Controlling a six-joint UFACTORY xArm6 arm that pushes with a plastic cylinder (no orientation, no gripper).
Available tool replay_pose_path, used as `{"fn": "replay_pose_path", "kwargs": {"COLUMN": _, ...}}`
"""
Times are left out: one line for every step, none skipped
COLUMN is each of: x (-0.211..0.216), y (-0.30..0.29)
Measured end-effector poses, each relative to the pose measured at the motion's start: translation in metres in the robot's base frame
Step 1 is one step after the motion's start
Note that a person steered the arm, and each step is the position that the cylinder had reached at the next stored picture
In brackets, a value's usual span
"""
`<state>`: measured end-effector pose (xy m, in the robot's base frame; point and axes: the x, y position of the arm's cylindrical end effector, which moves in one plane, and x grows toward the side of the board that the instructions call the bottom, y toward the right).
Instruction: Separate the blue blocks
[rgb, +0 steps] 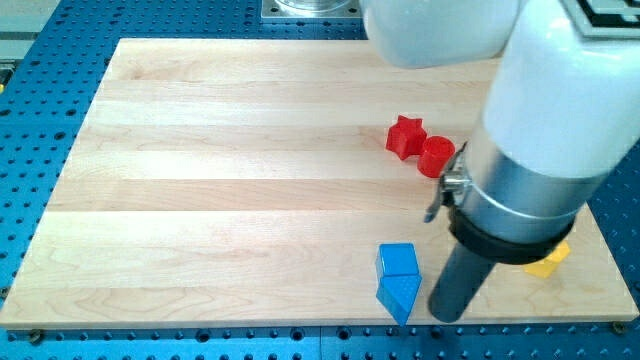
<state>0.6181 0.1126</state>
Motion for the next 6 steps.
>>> {"fn": "replay_pose_path", "kwargs": {"x": 0.0, "y": -0.053}}
{"fn": "replay_pose_path", "kwargs": {"x": -0.017, "y": -0.107}}
{"fn": "replay_pose_path", "kwargs": {"x": -0.031, "y": -0.131}}
{"fn": "replay_pose_path", "kwargs": {"x": -0.036, "y": -0.147}}
{"fn": "replay_pose_path", "kwargs": {"x": -0.066, "y": -0.159}}
{"fn": "replay_pose_path", "kwargs": {"x": -0.076, "y": -0.075}}
